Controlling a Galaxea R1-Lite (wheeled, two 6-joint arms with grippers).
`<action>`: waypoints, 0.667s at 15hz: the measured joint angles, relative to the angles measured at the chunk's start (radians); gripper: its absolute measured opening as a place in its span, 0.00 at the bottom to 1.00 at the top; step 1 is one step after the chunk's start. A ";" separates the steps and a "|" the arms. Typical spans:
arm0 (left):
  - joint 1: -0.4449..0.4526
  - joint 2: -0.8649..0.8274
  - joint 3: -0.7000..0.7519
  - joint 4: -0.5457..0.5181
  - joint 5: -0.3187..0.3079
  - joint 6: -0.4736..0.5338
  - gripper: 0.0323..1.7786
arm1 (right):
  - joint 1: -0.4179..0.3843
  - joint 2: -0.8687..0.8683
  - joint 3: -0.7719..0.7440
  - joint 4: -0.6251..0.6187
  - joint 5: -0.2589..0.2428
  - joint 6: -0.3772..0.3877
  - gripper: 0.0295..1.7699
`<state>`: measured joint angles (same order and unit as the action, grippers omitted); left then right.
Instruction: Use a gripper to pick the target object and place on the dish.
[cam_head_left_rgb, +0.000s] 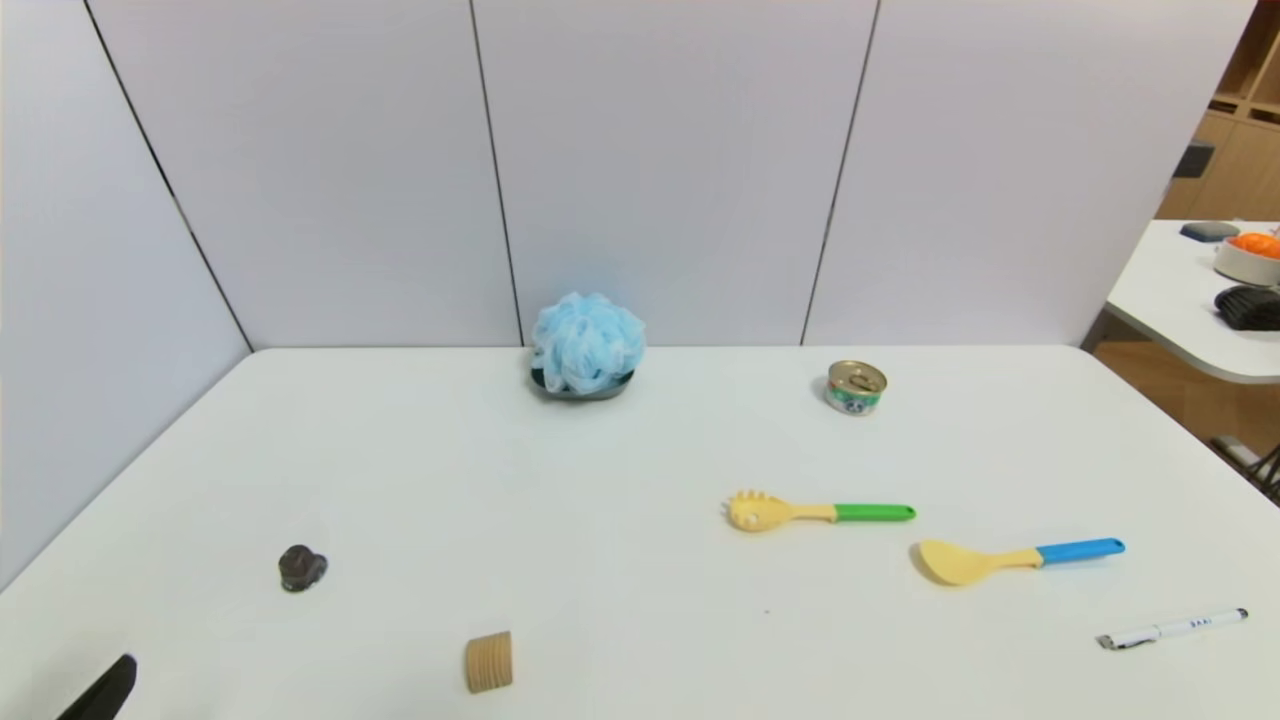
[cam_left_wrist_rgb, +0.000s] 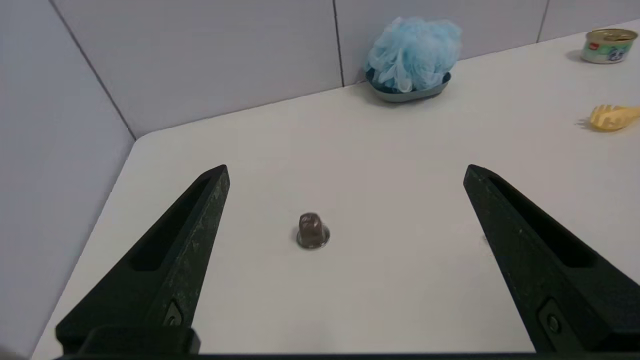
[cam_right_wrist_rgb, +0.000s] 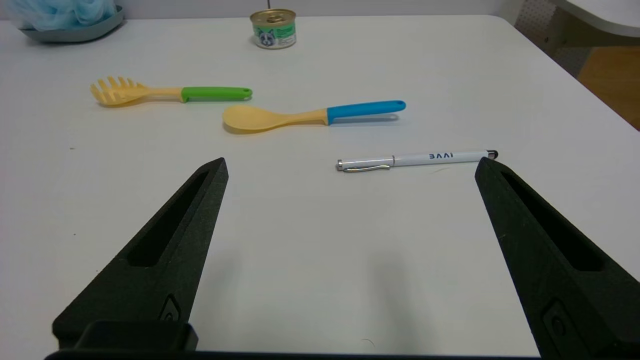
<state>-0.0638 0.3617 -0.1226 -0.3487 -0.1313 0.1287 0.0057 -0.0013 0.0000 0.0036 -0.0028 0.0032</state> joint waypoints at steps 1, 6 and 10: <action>0.020 -0.063 0.037 0.016 0.003 -0.011 0.95 | 0.000 0.000 0.000 0.000 0.000 0.000 0.97; 0.051 -0.313 0.117 0.269 0.078 -0.036 0.95 | 0.000 0.000 0.000 0.000 0.000 0.000 0.97; 0.053 -0.358 0.122 0.351 0.107 -0.107 0.95 | 0.000 0.000 0.000 0.000 0.000 0.000 0.97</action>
<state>-0.0104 0.0036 -0.0009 0.0028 -0.0245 0.0215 0.0057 -0.0013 0.0000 0.0032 -0.0028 0.0028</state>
